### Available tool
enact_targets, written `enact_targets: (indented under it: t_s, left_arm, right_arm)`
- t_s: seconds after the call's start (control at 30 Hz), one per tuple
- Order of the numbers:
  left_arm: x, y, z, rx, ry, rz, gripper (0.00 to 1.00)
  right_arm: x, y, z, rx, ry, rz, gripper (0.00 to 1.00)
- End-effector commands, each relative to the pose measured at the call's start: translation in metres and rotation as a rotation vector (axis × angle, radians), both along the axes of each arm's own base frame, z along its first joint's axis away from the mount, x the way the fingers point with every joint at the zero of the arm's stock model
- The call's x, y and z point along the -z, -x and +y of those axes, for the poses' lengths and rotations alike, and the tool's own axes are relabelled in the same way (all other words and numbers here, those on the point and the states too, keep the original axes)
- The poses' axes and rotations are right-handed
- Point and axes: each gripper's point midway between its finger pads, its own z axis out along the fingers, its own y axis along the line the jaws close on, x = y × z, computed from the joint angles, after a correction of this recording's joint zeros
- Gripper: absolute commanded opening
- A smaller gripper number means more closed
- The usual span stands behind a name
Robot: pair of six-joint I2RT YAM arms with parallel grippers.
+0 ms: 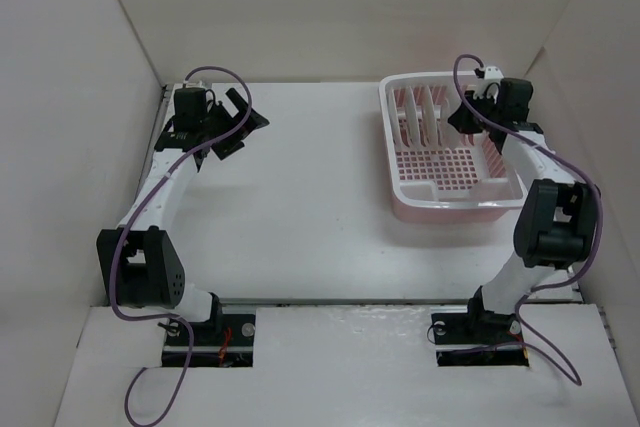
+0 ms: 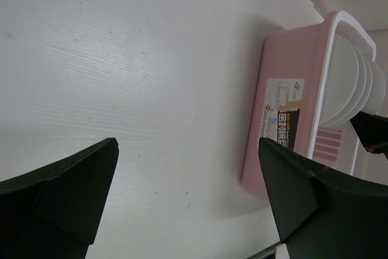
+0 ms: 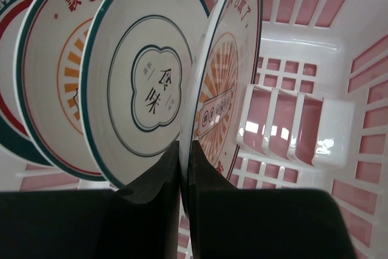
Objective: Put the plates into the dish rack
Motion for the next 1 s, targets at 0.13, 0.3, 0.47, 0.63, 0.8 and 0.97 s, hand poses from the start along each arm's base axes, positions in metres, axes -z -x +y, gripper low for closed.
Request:
enact_targets:
  t_s: [0.13,0.3,0.47,0.63,0.8,0.97]
  left_arm:
    - [-0.013,-0.006,0.001,0.013,-0.008,-0.053,1.0]
    - [-0.011,-0.01,0.001,0.018,-0.016,-0.047,1.0]
    - [-0.012,-0.012,0.001,0.018,-0.016,-0.047,1.0]
    - [-0.013,-0.016,-0.001,0.027,-0.009,-0.047,1.0]
    - [-0.027,-0.022,-0.002,0.034,-0.035,-0.092,1.0]
    - [-0.047,-0.024,-0.003,0.033,-0.111,-0.128,1.0]
  right_arm:
    - [-0.03,-0.026,-0.001,-0.014,-0.005,-0.107,0.22]
    - [-0.03,-0.026,-0.001,-0.01,-0.012,-0.104,0.49]
    - [-0.051,-0.023,-0.002,0.003,-0.011,-0.138,0.65]
    - [-0.076,-0.018,-0.008,0.04,0.012,-0.174,0.85]
    - [-0.124,-0.001,-0.012,0.078,0.038,-0.264,1.0]
    - [-0.175,0.025,-0.019,0.168,0.013,-0.322,1.0]
